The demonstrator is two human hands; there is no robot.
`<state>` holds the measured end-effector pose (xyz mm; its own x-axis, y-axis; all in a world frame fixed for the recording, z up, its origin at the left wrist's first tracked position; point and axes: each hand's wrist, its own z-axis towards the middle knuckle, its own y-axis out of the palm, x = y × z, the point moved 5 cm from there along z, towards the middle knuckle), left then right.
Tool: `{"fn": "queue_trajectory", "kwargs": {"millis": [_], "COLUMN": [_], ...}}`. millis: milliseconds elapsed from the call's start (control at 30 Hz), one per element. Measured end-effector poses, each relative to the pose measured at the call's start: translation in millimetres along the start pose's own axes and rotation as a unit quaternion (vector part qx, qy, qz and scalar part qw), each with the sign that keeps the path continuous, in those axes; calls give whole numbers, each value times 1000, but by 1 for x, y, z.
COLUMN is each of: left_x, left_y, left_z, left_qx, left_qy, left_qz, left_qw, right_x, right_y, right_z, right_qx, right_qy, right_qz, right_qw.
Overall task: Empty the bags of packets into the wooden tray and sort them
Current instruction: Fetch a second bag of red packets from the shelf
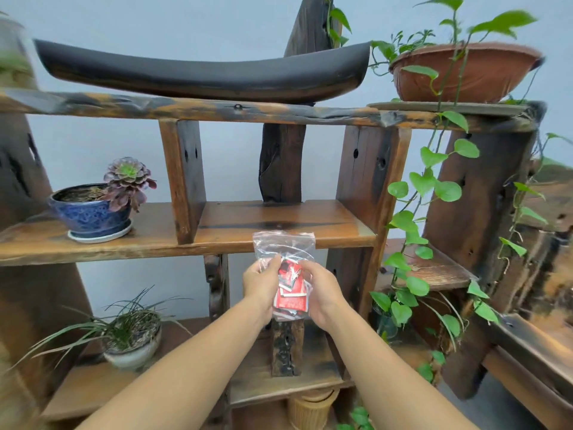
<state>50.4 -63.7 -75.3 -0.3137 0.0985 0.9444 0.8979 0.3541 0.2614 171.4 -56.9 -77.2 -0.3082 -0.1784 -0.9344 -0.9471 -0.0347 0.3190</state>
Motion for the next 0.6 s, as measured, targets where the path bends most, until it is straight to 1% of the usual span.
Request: {"fn": "queue_trajectory", "kwargs": {"millis": [67,167,233,367,500,600], "left_x": [-8,-17,-23,-34,-59,-83], "left_y": [-9,-23,-31,-41,-38,-21], "left_z": [-10,-27,-39,-59,-74,-92], "left_qx": [-9,-36,-47,-87,-127,-167], "left_qy": [13,29,31,43,73,89], "left_qz": [23,65,79,123,208,253], "left_qw": [1000,997,995,988,967,949], "right_x": [8,18,26,46,68,79], "right_y": [1,-1,-3,-13,-38,-70], "right_z": [-13,-34,-47,-72,-104,-135], "right_qx": [0,10,23,53,110,162], "right_qy": [6,14,23,45,46,34], "right_qz": [-6,-53,-64,-35,7,33], "right_qw": [1000,998,997,997,993,986]}}
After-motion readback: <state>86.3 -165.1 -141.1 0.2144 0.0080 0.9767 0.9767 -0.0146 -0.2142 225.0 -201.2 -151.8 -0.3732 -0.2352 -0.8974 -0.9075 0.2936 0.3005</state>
